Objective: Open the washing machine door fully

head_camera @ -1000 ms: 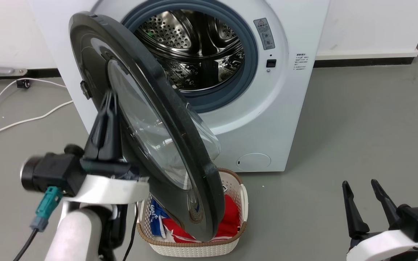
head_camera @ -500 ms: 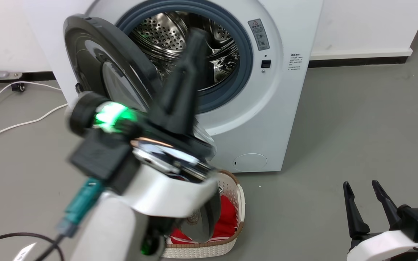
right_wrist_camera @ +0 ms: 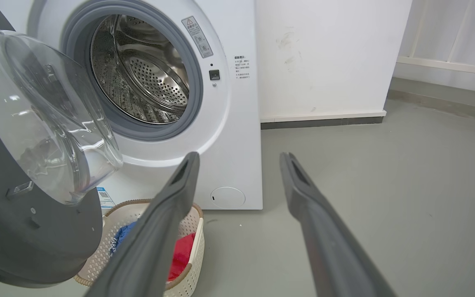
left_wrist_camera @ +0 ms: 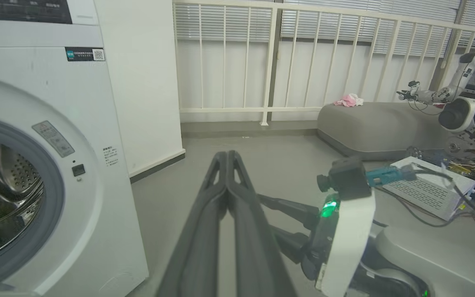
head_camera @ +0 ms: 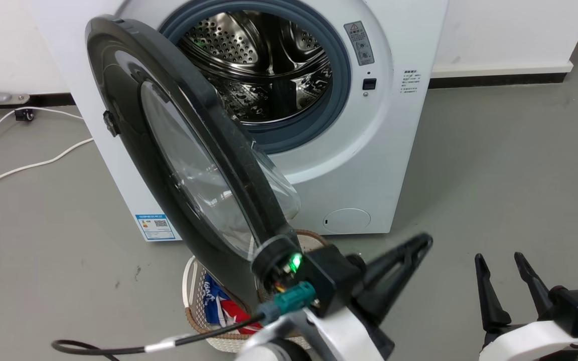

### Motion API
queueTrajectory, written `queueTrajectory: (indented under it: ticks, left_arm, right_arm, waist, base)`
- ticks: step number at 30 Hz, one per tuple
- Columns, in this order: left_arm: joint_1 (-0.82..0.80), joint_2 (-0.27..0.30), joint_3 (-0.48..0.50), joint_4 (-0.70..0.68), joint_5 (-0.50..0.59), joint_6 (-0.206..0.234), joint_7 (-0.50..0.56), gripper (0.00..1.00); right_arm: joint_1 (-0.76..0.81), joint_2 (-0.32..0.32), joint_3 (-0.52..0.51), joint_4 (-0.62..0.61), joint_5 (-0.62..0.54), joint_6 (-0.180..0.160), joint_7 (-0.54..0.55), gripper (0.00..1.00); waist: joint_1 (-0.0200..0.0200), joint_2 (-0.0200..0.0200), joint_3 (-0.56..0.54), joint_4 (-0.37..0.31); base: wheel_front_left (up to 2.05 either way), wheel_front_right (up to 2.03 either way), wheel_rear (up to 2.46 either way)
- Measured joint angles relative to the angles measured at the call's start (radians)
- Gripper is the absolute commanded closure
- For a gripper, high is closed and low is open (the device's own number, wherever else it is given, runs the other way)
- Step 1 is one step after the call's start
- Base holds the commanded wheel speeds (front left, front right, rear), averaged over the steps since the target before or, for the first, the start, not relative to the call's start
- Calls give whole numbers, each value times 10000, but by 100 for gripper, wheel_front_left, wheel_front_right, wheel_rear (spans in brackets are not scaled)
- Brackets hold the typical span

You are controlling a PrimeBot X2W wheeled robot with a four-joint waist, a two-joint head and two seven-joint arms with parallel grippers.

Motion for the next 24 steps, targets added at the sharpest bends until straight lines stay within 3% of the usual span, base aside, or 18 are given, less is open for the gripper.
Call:
queueTrajectory:
  ticks: [9,16,24]
  left_arm:
    - [1105,414,-648,1147,-69,107,311,100]
    - [1207,476,134,2222,35,842,-518,100]
    - [863,337,920,3091,-127,1327,-1185,100]
  right_arm:
    - [-56,-2,6,0,17,0,6,0]
    - [-90,0,132,-10,-23,-2,82,0]
    - [-93,0,219,-35,-27,-2,165,0]
  waist:
    - [0,0,148,41]
    - [0,0,217,-30]
    - [0,0,285,-36]
  base:
    - [0,0,0]
    - [0,0,0]
    - [0,0,0]
